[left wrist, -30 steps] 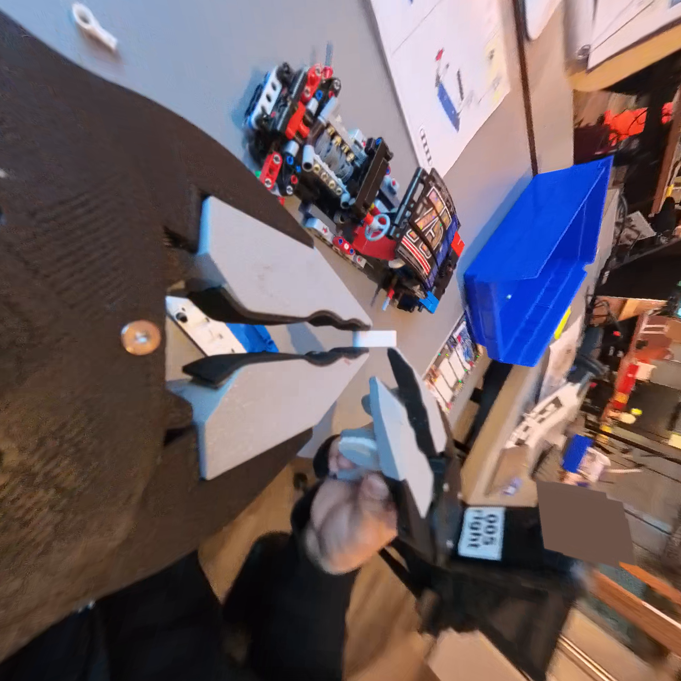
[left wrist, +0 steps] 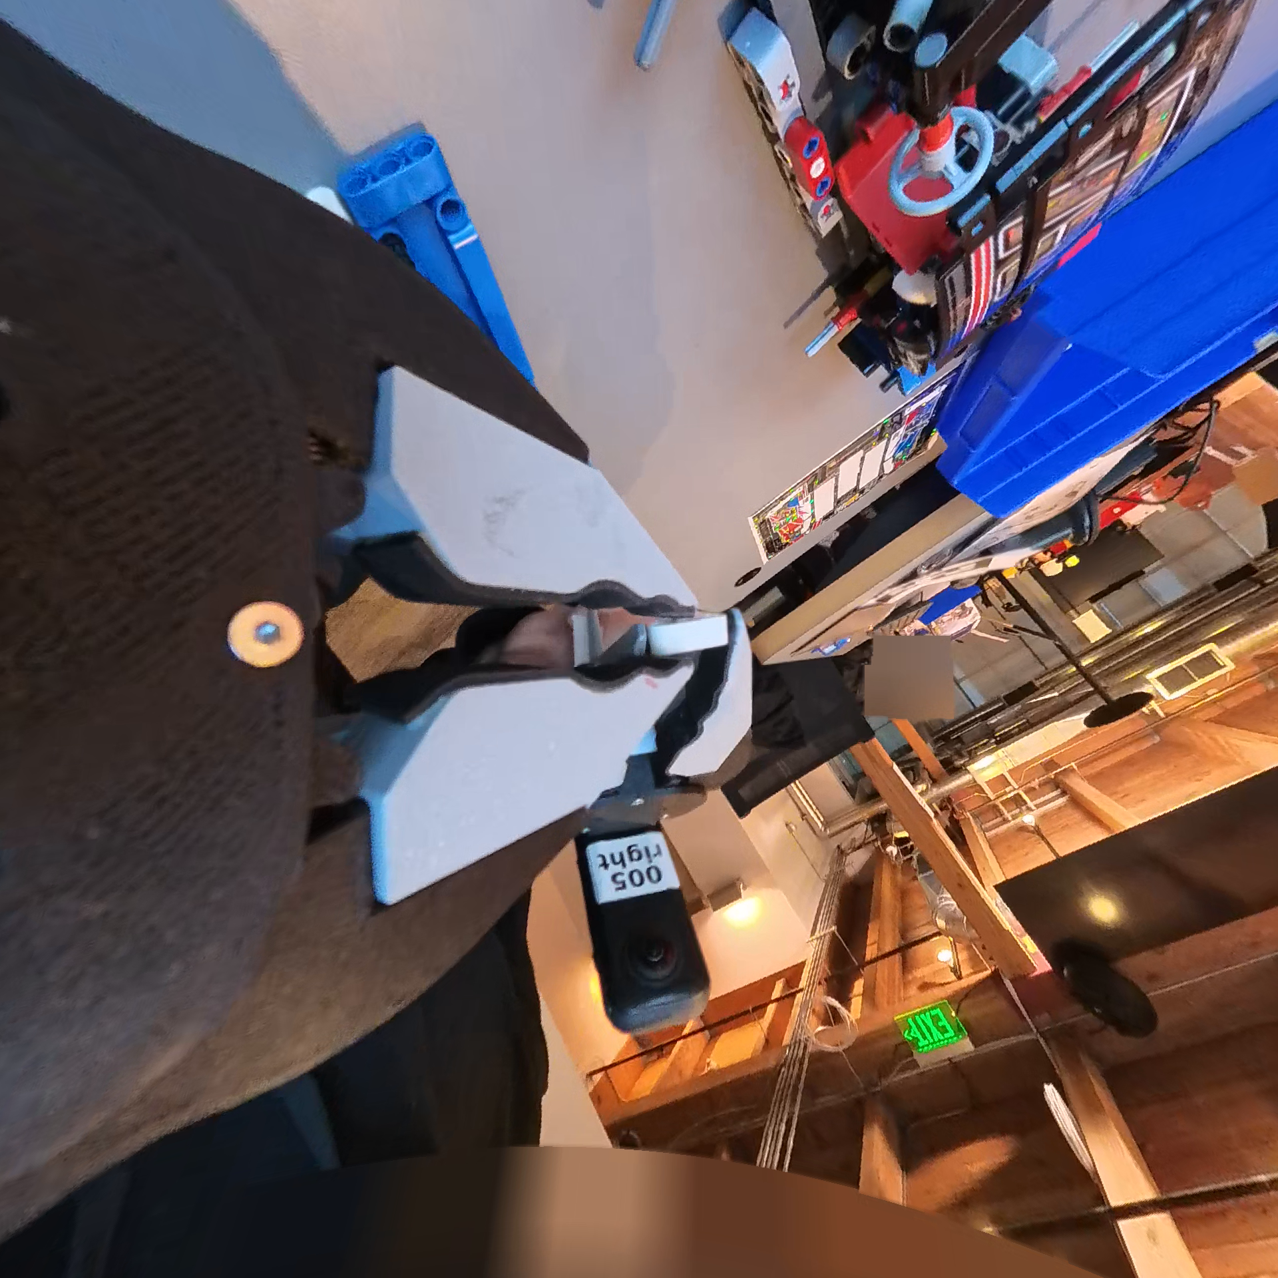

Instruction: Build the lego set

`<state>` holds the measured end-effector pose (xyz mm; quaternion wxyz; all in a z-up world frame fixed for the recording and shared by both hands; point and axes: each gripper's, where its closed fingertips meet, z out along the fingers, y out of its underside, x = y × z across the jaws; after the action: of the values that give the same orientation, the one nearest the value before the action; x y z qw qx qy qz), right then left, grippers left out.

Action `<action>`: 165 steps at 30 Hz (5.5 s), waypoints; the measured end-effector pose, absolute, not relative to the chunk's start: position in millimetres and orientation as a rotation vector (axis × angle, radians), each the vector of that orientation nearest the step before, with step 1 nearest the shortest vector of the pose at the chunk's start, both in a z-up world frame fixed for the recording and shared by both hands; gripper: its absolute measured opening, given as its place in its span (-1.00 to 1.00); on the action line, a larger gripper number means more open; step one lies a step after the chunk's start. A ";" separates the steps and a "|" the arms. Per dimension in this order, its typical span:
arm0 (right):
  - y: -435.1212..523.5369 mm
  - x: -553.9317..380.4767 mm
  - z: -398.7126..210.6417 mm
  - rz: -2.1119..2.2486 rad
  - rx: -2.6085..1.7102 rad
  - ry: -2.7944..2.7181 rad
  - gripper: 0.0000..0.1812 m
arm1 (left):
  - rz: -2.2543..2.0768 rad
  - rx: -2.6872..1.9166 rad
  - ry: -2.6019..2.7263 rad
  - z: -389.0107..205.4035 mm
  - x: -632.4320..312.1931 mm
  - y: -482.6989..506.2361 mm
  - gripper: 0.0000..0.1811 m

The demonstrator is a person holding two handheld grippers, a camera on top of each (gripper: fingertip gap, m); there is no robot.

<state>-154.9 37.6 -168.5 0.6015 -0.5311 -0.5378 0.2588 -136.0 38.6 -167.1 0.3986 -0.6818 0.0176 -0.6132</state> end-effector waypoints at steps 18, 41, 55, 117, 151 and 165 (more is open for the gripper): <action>22.0 -154.4 -185.6 0.728 -1.006 -1.464 -0.78 | -1.718 -1.860 0.203 -181.7 -135.1 31.5 -0.91; 45.5 -149.7 -204.7 0.510 -1.284 -1.406 -0.74 | -1.176 -1.905 0.081 -199.3 -133.4 51.0 -0.94; 45.7 -148.0 -210.3 0.402 -1.253 -1.450 -0.75 | -0.978 -1.964 0.255 -204.9 -131.2 49.9 -0.94; 5.2 52.4 -268.4 0.955 -1.632 -1.161 -0.75 | -0.791 -1.803 1.794 -280.4 16.9 24.3 -0.46; -22.3 58.7 -165.4 0.642 -1.067 -1.098 -0.76 | -2.189 -1.913 1.268 -169.6 83.4 -37.6 -0.84; -9.0 59.4 -187.6 0.355 -1.203 -1.155 -0.76 | -2.088 -2.083 1.029 -190.5 85.0 -23.6 -0.86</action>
<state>59.4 -9.0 -187.6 0.6582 -0.5312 -0.5099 0.1567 85.0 -23.6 -190.5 0.0090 -0.6668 0.3294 -0.6684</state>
